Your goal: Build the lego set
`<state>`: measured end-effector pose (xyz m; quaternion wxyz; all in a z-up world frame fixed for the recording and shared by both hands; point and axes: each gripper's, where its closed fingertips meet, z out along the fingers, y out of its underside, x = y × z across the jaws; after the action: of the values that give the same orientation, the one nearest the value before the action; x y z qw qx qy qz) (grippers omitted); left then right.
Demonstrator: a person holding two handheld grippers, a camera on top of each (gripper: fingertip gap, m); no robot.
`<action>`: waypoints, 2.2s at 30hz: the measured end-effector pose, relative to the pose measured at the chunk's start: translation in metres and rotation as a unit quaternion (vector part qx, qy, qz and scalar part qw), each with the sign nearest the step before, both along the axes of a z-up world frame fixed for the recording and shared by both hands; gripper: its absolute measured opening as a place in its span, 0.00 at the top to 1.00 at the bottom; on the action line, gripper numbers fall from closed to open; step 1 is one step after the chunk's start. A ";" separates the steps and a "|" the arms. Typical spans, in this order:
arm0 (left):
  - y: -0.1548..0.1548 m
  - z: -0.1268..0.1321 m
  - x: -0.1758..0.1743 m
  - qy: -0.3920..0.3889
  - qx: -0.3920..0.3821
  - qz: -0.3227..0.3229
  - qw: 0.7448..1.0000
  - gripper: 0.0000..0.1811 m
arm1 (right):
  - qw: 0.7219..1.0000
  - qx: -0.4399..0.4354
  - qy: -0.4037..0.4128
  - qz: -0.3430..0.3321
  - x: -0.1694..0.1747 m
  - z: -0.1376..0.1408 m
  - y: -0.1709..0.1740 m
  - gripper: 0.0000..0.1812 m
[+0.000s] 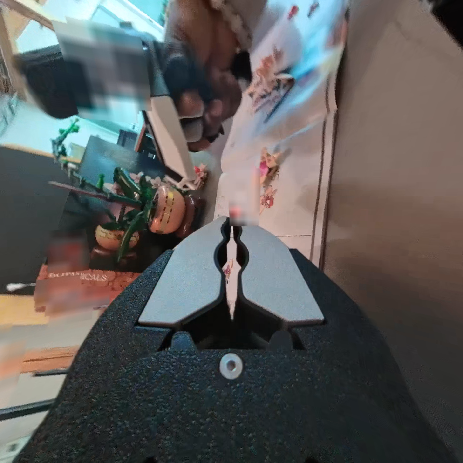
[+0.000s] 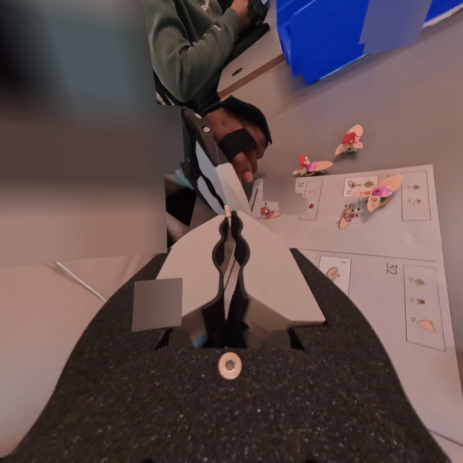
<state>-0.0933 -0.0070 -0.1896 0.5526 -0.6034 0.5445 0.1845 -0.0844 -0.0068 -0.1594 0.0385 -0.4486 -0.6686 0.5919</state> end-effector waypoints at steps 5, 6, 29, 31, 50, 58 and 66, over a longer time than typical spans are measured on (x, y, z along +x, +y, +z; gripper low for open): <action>0.009 -0.016 0.004 0.082 0.038 0.001 0.996 0.99 | 0.998 0.061 -0.022 -0.012 0.007 -0.025 0.000 0.99; 0.010 -0.016 0.003 0.092 0.046 0.001 0.995 0.99 | 0.997 0.069 -0.026 -0.013 0.008 -0.028 0.001 0.99; 0.006 -0.030 0.023 0.095 0.057 -0.066 0.992 0.99 | 0.990 0.106 -0.073 0.051 0.015 -0.062 -0.004 0.99; 0.006 -0.031 0.023 0.094 0.056 -0.068 0.992 0.99 | 0.990 0.104 -0.077 0.054 0.015 -0.063 -0.004 0.99; 0.006 -0.032 0.026 0.093 0.046 -0.078 0.992 0.99 | 0.983 0.081 -0.135 0.092 0.020 -0.064 -0.009 0.99; 0.004 -0.032 0.027 0.078 0.040 -0.081 0.993 0.99 | 0.983 0.071 -0.145 0.091 0.019 -0.064 -0.008 0.99; 0.001 -0.033 0.029 0.079 0.039 -0.087 0.992 0.99 | 0.978 0.088 -0.161 0.098 0.022 -0.066 -0.009 0.99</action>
<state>-0.0644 -0.0060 -0.2228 0.5446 -0.5155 0.6293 0.2042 -0.0622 -0.0154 -0.2258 -0.0883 -0.4654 -0.7561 0.4516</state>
